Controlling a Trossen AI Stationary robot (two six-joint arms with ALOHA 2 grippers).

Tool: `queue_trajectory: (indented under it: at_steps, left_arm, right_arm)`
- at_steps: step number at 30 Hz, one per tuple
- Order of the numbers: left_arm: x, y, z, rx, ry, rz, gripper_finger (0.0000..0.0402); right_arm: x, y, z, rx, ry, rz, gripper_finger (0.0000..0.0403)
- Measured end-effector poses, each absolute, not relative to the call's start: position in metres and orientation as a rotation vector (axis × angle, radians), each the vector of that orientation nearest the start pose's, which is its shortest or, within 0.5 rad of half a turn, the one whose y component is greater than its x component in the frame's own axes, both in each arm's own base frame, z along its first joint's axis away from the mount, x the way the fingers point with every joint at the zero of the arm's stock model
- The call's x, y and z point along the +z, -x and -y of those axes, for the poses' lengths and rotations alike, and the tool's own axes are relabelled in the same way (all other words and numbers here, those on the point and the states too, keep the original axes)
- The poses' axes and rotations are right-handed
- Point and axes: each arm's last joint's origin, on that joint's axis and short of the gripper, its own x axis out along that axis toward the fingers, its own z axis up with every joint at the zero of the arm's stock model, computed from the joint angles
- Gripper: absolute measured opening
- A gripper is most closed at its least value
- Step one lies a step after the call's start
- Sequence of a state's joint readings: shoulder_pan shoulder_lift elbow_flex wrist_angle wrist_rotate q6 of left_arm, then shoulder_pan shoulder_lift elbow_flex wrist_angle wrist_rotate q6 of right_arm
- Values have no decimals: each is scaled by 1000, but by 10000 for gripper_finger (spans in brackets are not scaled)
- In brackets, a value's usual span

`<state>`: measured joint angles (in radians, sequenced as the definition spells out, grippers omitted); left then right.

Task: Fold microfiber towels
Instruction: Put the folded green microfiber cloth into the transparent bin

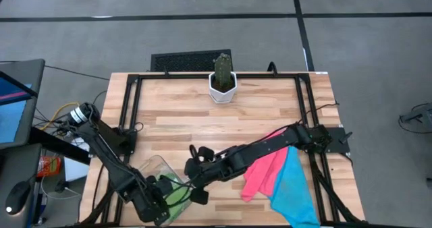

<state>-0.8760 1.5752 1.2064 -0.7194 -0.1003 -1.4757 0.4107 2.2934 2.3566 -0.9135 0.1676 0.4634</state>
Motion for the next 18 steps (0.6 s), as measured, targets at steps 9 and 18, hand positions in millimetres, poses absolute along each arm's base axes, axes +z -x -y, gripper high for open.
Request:
queue_trajectory:
  at_steps: [9,18]
  left_arm:
    - [237,-204,251,201,717,-1130,142]
    - [215,-211,249,261,532,-1102,118]
  right_arm:
    - [337,-435,-195,3,-137,-810,31]
    - [338,-432,-194,-21,-123,-817,29]
